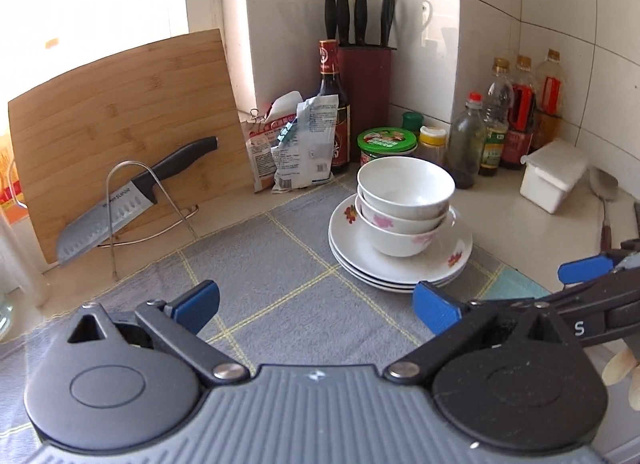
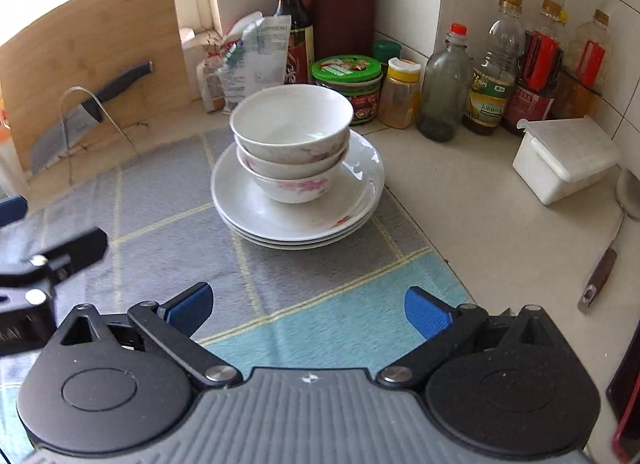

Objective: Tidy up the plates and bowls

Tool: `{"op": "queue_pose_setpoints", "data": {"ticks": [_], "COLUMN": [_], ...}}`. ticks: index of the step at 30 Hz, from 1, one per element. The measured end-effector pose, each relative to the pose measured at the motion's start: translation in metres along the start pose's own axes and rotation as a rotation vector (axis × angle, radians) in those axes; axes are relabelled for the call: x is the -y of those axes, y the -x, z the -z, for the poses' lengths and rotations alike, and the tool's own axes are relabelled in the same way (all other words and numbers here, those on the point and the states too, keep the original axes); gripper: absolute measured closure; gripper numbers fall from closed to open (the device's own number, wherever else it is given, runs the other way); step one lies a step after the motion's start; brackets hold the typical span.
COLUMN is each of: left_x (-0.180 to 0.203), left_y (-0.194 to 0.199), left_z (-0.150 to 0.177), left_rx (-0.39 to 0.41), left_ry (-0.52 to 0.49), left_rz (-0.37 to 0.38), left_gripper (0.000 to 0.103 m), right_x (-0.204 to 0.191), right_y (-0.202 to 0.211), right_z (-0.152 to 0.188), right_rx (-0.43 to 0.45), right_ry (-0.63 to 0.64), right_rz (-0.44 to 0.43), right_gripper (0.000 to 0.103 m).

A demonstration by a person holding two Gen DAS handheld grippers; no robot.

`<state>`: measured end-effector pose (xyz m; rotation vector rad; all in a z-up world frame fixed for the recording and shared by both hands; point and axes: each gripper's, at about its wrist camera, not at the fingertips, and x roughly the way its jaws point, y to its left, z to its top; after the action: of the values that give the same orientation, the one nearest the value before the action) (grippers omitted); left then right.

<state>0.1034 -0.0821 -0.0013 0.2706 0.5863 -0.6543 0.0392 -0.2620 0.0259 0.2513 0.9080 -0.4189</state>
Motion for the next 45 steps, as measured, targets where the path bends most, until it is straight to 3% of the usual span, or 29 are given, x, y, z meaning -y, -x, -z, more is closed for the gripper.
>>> {"op": "queue_pose_setpoints", "data": {"ticks": [7,21,45], "left_x": [0.002,0.002,0.003], "left_y": [0.031,0.047,0.053], "left_z": [0.000,0.005,0.003], "left_rx": [-0.001,-0.006,0.002], "left_ry": [0.021,0.065,0.086], "left_rz": [-0.063,-0.052,-0.026], "left_gripper": [0.001,0.001,0.001], "right_x": [-0.004,-0.005,-0.006], "right_y": [0.030,0.057,0.063], "right_z": [0.007,0.014,0.016], "right_rx": [0.031,0.077,0.079], "right_ry": [-0.027,-0.045,-0.047], "right_rz": [0.009,0.029,0.039], "right_gripper": [0.000,0.000,0.000]}}
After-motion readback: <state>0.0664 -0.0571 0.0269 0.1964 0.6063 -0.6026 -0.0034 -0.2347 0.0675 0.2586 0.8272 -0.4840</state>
